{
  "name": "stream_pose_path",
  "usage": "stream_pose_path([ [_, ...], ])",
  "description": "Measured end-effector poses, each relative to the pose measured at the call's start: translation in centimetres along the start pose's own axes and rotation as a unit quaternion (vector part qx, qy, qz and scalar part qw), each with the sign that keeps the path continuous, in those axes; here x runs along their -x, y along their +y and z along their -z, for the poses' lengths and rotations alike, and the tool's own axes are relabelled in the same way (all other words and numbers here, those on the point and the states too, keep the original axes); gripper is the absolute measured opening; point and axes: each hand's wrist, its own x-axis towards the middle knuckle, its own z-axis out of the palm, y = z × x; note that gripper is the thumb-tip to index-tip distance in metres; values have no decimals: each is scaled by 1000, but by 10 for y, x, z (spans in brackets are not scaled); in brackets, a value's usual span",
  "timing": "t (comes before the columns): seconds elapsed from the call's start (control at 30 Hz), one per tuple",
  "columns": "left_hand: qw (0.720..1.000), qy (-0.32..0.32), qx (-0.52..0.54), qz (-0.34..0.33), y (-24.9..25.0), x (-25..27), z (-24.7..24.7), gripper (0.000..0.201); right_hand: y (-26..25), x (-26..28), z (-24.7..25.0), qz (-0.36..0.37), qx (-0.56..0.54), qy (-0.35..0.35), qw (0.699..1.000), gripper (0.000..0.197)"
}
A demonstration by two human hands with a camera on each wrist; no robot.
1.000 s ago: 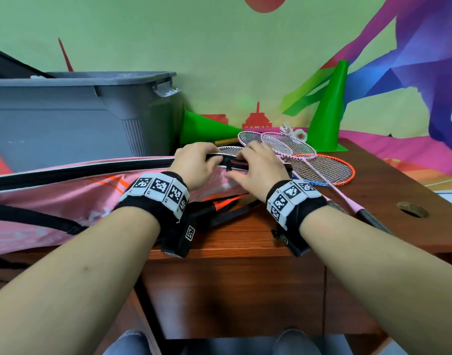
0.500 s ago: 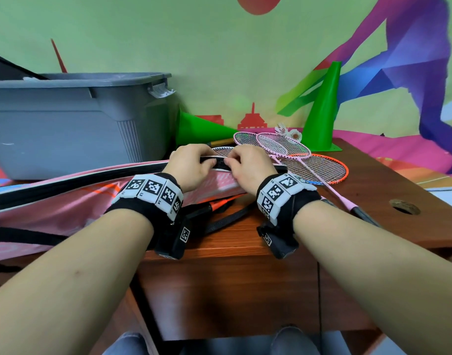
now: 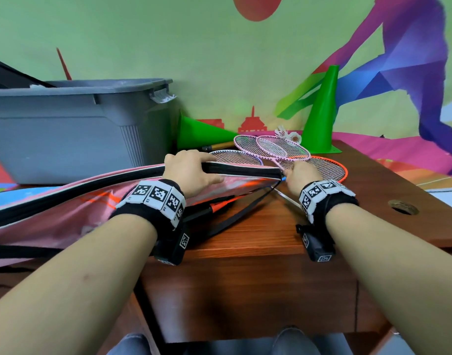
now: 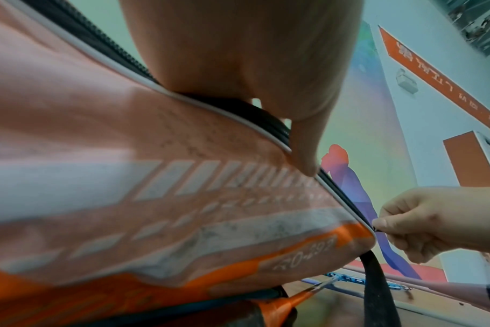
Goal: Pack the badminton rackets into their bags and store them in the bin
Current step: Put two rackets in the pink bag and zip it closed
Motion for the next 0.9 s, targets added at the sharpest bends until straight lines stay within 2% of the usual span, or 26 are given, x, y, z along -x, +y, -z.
stream_pose_path([
  [0.13,1000,24,11,-3,3,1,3,17,4,-7,-3,-6,-55,24,998,33],
  [0.27,997,54,58,-8,6,2,12,18,6,-14,-1,-22,-123,49,991,34],
  [0.4,993,84,80,-5,6,0,28,17,-4,-16,1,-33,-241,96,965,36],
  [0.43,991,98,87,-4,6,0,34,17,-9,-14,-1,-25,-293,93,951,37],
  [0.5,987,116,110,-3,6,0,47,16,-23,-2,-5,-3,-401,30,916,39],
  [0.57,982,125,139,-9,8,2,61,14,-44,14,-11,11,-479,-74,875,61],
  [0.63,976,132,173,-22,14,7,76,14,-68,31,-13,26,-549,-162,819,79],
  [0.67,972,136,189,-29,19,11,84,15,-80,37,-12,34,-585,-184,789,79],
  [0.7,968,141,205,-37,24,14,92,16,-90,43,-7,41,-619,-194,760,70],
  [0.77,957,154,239,-50,33,21,109,15,-106,53,7,64,-680,-201,702,40],
  [0.83,943,173,278,-55,38,29,127,13,-117,65,23,85,-723,-208,653,28],
  [0.9,934,188,301,-46,38,34,141,11,-131,72,39,90,-734,-187,646,29],
])
